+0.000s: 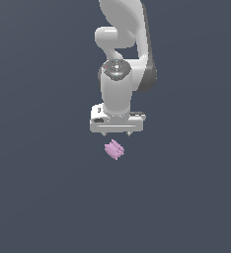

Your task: Pick up the object and move it to a goal position.

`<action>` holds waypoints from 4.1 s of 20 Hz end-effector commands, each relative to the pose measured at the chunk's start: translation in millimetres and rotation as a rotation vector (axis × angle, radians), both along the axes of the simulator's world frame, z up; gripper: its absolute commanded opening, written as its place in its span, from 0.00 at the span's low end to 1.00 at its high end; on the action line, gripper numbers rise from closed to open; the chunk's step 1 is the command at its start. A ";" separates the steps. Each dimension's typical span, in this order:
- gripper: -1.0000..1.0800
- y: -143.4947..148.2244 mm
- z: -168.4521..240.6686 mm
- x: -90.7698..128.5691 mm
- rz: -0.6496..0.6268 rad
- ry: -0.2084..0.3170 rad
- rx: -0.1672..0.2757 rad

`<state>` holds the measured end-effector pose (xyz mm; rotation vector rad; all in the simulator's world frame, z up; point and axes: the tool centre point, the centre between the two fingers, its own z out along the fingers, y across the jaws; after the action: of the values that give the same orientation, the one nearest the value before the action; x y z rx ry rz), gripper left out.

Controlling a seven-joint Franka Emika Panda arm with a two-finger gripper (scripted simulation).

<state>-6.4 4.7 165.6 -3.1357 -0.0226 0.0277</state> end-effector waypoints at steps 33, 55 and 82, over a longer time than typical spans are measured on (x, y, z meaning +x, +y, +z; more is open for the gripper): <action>0.96 9.4 -26.5 -1.6 0.287 0.004 -0.001; 0.96 -9.1 -73.2 1.0 0.733 -0.018 0.001; 0.00 -10.1 -125.8 0.8 0.756 -0.019 0.002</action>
<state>-4.9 -6.1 41.5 -2.9129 -1.1798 -0.0025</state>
